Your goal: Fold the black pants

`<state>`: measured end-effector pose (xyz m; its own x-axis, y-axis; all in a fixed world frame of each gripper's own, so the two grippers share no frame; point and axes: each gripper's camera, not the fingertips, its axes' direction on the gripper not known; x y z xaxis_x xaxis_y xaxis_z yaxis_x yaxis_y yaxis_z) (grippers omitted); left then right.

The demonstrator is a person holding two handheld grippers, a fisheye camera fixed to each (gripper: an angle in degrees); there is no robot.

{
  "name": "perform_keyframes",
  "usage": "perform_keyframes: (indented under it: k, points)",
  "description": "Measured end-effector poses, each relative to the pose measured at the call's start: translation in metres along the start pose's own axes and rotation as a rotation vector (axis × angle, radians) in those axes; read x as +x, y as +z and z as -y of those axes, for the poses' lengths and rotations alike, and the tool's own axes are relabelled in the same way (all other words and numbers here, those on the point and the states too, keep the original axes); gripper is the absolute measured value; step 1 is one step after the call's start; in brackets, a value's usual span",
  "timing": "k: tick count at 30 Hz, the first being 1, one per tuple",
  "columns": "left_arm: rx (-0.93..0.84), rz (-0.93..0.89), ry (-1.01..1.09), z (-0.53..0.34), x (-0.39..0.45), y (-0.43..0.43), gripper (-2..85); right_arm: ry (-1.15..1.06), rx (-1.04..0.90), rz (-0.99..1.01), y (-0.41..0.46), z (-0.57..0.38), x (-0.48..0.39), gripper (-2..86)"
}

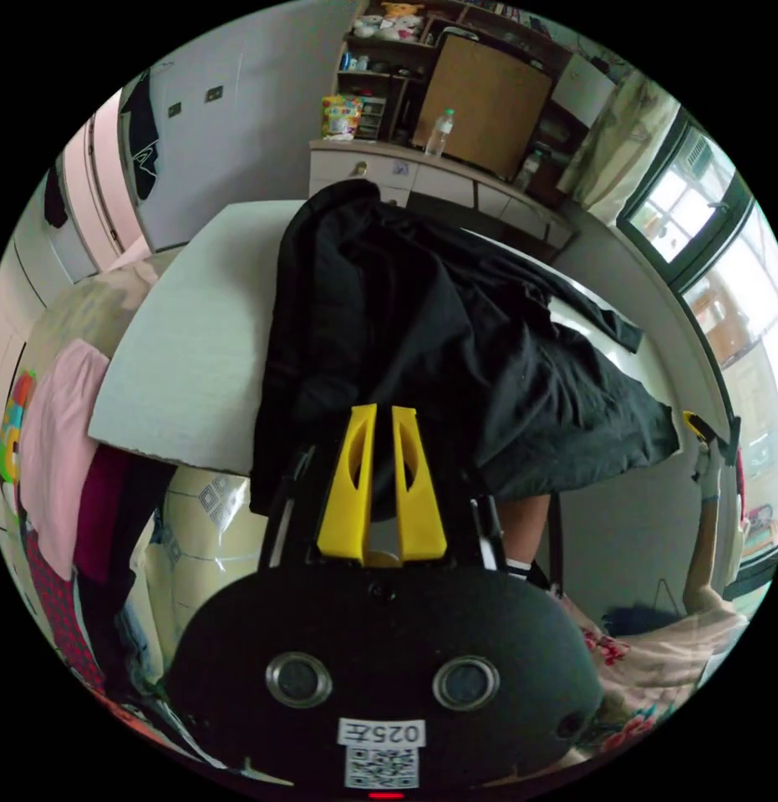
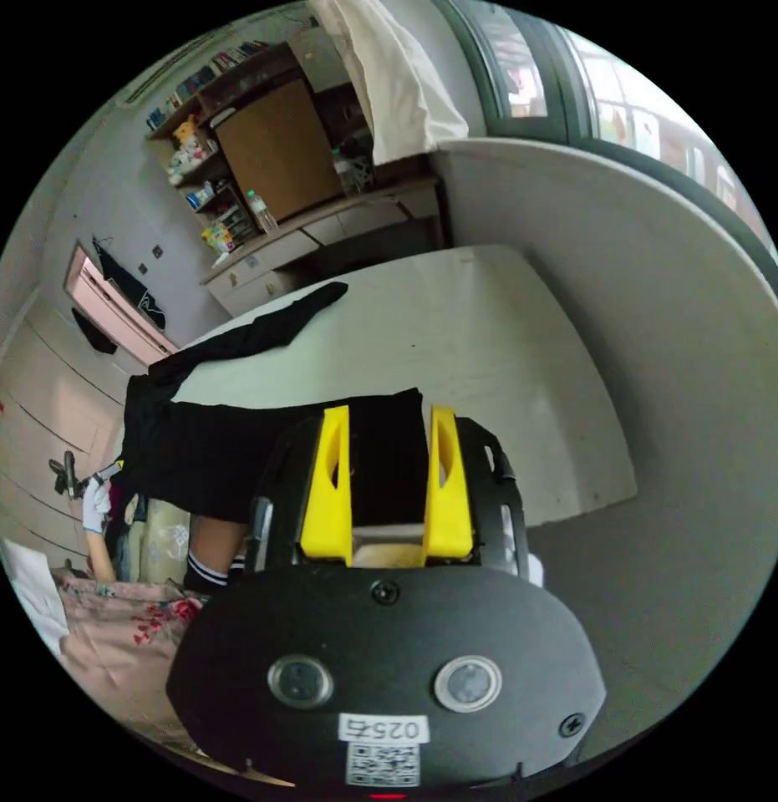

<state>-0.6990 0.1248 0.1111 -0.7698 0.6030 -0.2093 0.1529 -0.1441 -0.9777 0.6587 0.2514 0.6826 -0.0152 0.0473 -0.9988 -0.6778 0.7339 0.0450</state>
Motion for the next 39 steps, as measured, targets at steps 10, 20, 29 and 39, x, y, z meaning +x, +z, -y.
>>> perform_keyframes:
  k: [10, 20, 29, 39]
  points:
    - [0.026, -0.014, -0.031, -0.004, -0.002, -0.017, -0.7, -0.157, -0.095, -0.231, 0.028, 0.027, -0.062, 3.7]
    - [0.062, -0.105, -0.100, -0.011, -0.016, -0.034, 0.3, -0.028, -0.102, -0.438, 0.009, 0.040, -0.058, 8.9]
    - [0.165, -0.202, 0.129, 0.046, 0.014, -0.113, 2.6, -0.149, 0.144, -0.060, -0.008, 0.058, -0.148, 11.7]
    - [-0.006, 0.013, 0.278, 0.216, 0.037, -0.030, 2.3, 0.017, -0.091, 0.098, 0.096, 0.159, -0.173, 13.9]
